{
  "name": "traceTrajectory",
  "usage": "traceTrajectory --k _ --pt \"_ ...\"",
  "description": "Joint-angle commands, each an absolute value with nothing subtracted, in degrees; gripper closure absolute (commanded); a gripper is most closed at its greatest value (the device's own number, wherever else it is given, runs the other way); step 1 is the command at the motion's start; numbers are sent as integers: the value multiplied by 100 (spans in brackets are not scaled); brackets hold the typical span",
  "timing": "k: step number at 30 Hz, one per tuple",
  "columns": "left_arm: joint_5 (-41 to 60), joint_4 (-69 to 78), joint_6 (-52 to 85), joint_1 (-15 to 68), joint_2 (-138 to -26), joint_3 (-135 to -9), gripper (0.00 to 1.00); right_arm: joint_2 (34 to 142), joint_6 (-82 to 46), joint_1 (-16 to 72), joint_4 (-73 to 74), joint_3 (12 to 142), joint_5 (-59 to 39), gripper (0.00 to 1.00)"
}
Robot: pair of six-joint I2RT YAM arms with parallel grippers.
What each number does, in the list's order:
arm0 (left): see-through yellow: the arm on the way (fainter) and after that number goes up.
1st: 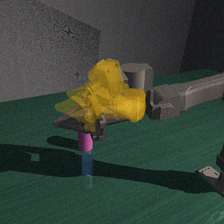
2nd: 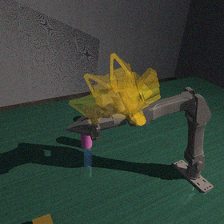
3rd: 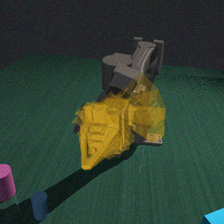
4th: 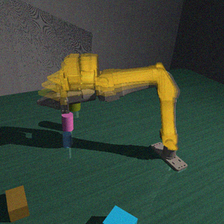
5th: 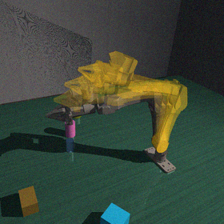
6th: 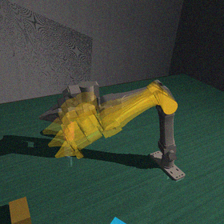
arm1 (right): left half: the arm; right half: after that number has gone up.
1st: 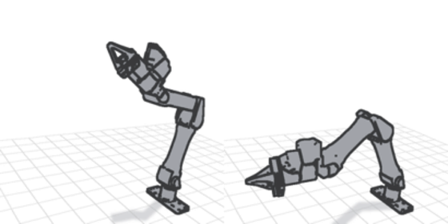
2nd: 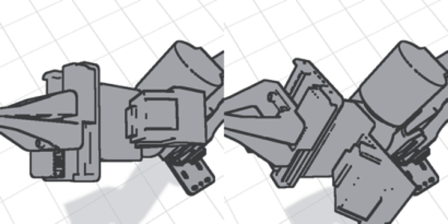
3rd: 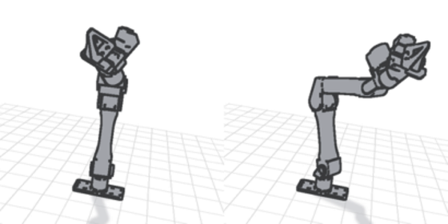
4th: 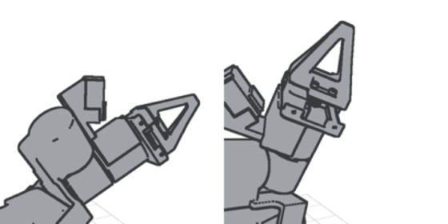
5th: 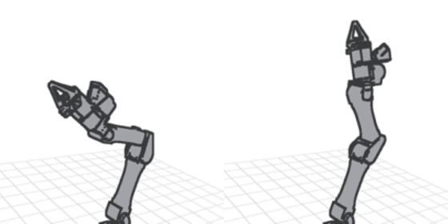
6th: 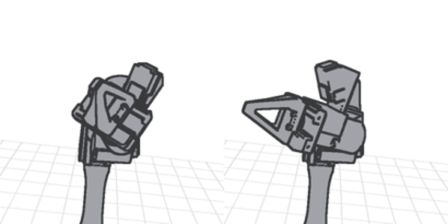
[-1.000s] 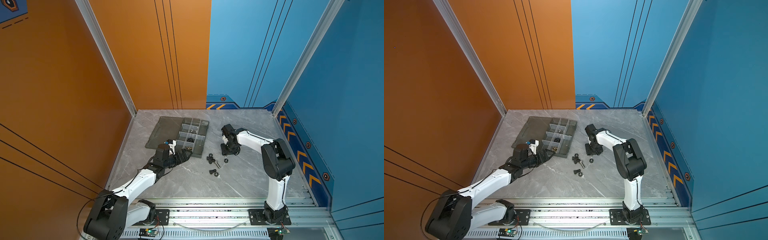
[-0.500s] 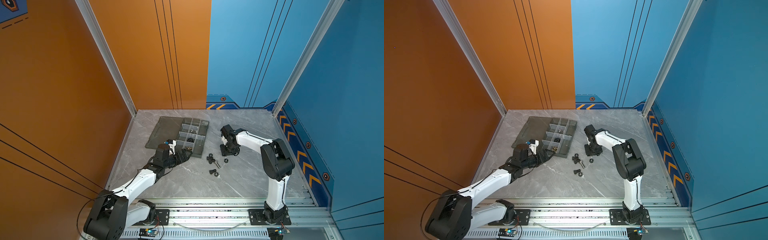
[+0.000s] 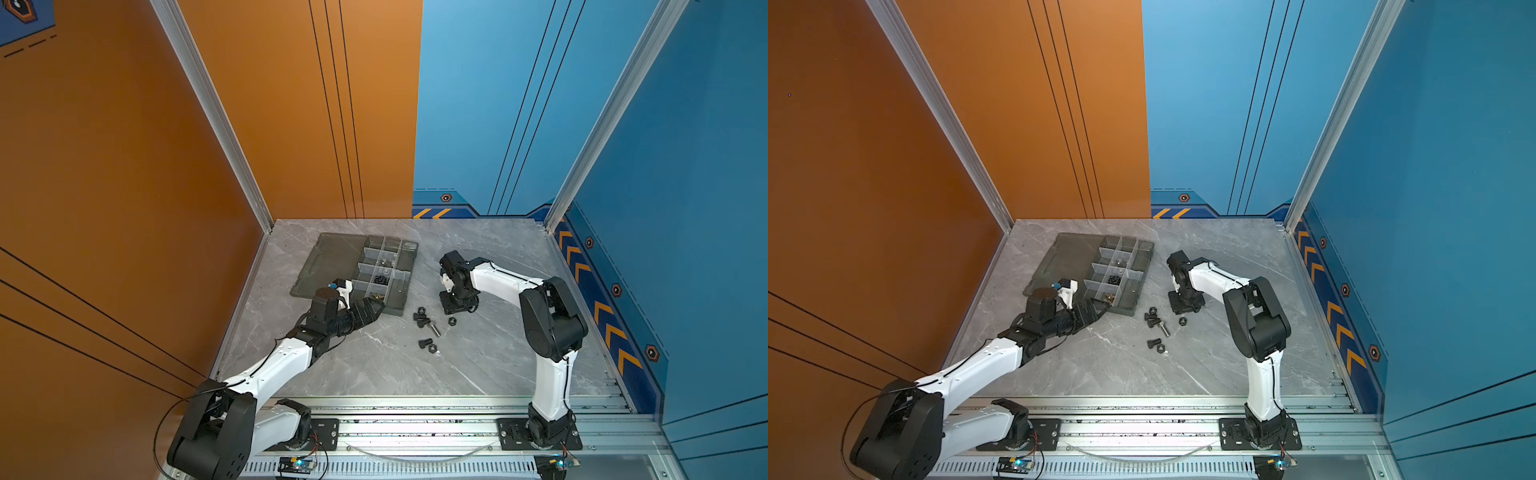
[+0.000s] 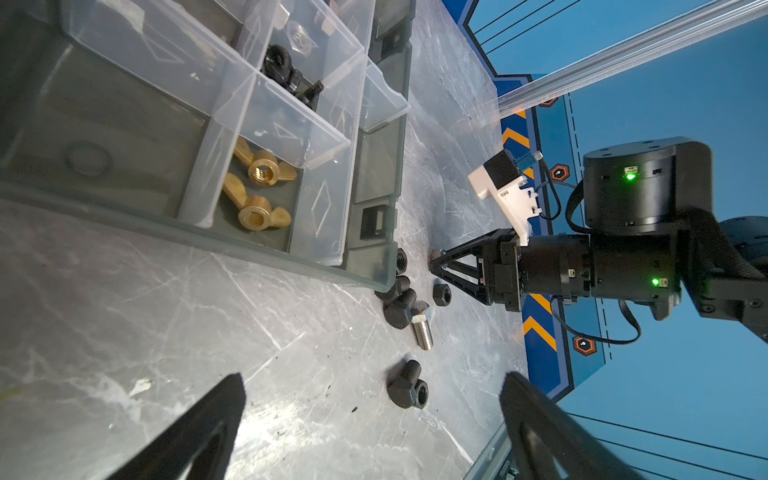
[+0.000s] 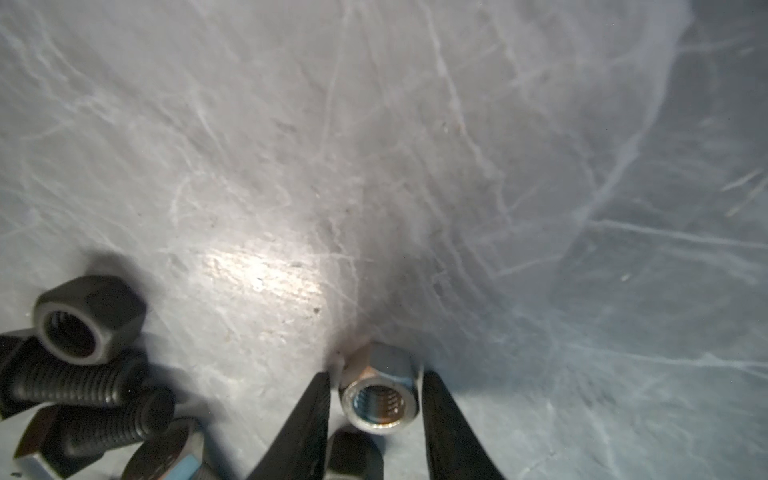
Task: Sort the screws and nuts into containers
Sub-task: 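Lower the right gripper and close on the last silver hex nut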
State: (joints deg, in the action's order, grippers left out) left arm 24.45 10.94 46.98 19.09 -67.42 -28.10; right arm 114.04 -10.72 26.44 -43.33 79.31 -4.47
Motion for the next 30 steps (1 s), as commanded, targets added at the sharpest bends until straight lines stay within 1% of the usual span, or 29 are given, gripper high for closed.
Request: traceTrajectory --k 1,13,16,20,25,30 --pt "2452 1128 4682 1942 -6671 -2892 2 11696 -893 2706 -4636 7995 -162 61" --pt "2455 1150 4680 1942 -6707 -2910 2 11847 -608 2832 -4746 8151 220 60" --pt "2459 1151 4693 1942 -6697 -2909 2 11842 -563 2877 -4748 8174 413 56" --pt "2455 1147 4693 1950 -6687 -2906 2 11845 -512 2900 -4740 8225 464 56" --pt "2447 1139 4693 1951 -6671 -2898 2 11847 -440 2896 -4754 8247 404 58" --pt "2423 1097 4682 1951 -6619 -2877 2 12029 -413 2903 -4754 8233 372 66"
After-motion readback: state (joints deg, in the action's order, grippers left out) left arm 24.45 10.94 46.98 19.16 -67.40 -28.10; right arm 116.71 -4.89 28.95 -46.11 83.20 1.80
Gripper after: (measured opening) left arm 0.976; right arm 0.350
